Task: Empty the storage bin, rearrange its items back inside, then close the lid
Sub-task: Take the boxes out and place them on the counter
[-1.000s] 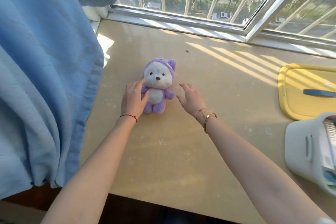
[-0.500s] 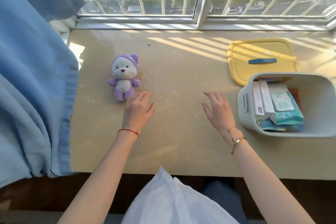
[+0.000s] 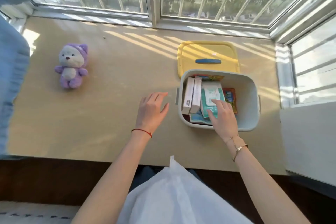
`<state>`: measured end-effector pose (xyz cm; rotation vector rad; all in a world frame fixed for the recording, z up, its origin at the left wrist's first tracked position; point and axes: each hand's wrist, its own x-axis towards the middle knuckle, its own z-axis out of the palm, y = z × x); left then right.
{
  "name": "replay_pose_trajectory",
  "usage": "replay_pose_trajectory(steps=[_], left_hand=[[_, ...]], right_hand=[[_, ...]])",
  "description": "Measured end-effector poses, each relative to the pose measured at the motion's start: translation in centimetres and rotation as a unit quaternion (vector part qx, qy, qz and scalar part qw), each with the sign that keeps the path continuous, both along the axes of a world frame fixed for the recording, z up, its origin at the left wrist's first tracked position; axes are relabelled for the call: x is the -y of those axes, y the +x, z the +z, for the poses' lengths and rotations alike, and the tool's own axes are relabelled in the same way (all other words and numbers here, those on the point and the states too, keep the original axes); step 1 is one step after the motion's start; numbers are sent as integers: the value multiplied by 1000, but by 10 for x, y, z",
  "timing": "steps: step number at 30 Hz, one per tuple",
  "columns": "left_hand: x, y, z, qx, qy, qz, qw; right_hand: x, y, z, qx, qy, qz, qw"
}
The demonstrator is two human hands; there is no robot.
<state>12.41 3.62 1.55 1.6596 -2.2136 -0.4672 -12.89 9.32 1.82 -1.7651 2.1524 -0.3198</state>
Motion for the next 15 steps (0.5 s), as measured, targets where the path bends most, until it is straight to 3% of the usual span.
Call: replay_pose_trajectory(steps=[6, 15], left_hand=[[-15, -64, -7, 12, 17, 11, 1000], [-14, -104, -47, 43, 61, 40, 996]], right_hand=[[8, -44, -14, 31, 23, 12, 999], [53, -36, -44, 78, 47, 17, 996]])
